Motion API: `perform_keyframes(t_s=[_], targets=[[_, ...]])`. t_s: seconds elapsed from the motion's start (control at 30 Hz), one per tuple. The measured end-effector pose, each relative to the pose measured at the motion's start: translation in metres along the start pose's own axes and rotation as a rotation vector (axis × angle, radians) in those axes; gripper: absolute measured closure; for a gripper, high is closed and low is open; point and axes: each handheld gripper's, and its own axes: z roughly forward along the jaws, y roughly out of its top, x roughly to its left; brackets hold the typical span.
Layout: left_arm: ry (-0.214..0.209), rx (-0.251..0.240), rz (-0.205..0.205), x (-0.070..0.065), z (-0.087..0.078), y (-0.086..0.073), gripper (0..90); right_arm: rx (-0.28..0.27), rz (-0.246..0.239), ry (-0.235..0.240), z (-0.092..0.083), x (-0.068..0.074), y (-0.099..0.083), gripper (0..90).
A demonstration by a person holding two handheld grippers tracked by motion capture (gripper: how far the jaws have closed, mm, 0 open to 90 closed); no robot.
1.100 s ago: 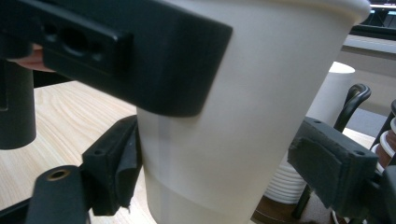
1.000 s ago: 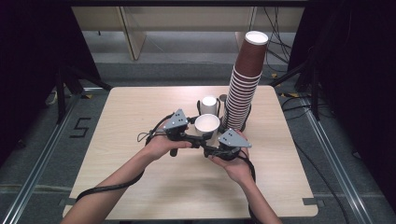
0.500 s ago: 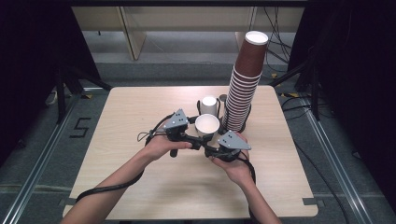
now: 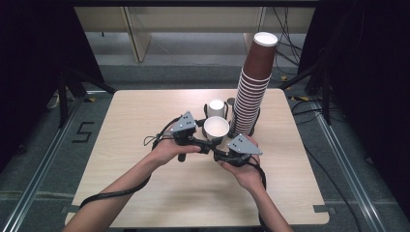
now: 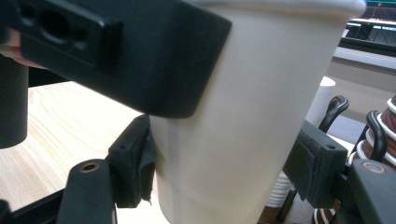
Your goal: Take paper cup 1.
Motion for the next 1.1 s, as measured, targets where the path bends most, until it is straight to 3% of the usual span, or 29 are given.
perform_keyframes(t_s=[0.23, 0.27, 0.37, 0.43, 0.53, 0.6, 0.67, 0.8, 0.87, 0.93, 1.0, 1.03, 1.1], targets=[[0.004, 0.004, 0.000, 0.001, -0.001, 0.000, 14.2, 0.002, 0.017, 0.004, 0.000, 0.002, 0.000, 33.6], [0.004, 0.003, 0.000, 0.001, -0.001, 0.000, 14.1, -0.008, -0.017, -0.003, 0.001, 0.000, 0.000, 33.7], [0.005, 0.001, 0.001, 0.000, -0.001, 0.000, 12.5, -0.004, -0.019, -0.002, 0.000, 0.000, 0.000, 33.9], [0.006, 0.004, 0.003, 0.000, -0.001, 0.000, 10.2, 0.002, 0.012, 0.001, 0.000, 0.001, 0.000, 34.0], [0.009, 0.004, 0.007, -0.001, -0.003, 0.001, 8.0, 0.005, -0.017, -0.009, -0.001, -0.002, 0.000, 34.0], [0.015, 0.003, 0.012, -0.002, -0.006, 0.002, 6.2, 0.001, 0.011, 0.003, 0.000, -0.001, -0.001, 34.0], [0.022, 0.001, 0.016, -0.002, -0.009, 0.002, 4.9, 0.003, -0.013, -0.021, -0.002, -0.004, 0.000, 34.0], [0.035, -0.004, 0.020, -0.003, -0.019, 0.001, 3.5, 0.011, 0.016, -0.025, -0.005, -0.005, -0.003, 34.0], [0.046, -0.008, 0.019, -0.002, -0.026, 0.000, 3.3, 0.016, 0.004, -0.033, -0.009, -0.007, -0.005, 34.0], [0.065, -0.016, 0.018, 0.000, -0.034, -0.002, 3.3, 0.046, 0.054, -0.024, -0.015, -0.006, -0.008, 34.0], [0.089, -0.018, 0.022, 0.002, -0.041, -0.004, 3.3, 0.033, 0.018, -0.037, -0.019, -0.011, -0.010, 34.0], [0.104, -0.021, 0.038, 0.003, -0.044, -0.006, 3.3, 0.040, 0.035, -0.046, -0.021, -0.011, -0.011, 34.0], [0.130, -0.014, 0.051, 0.005, -0.051, -0.010, 3.3, 0.036, 0.022, -0.054, -0.025, -0.014, -0.013, 34.0]])
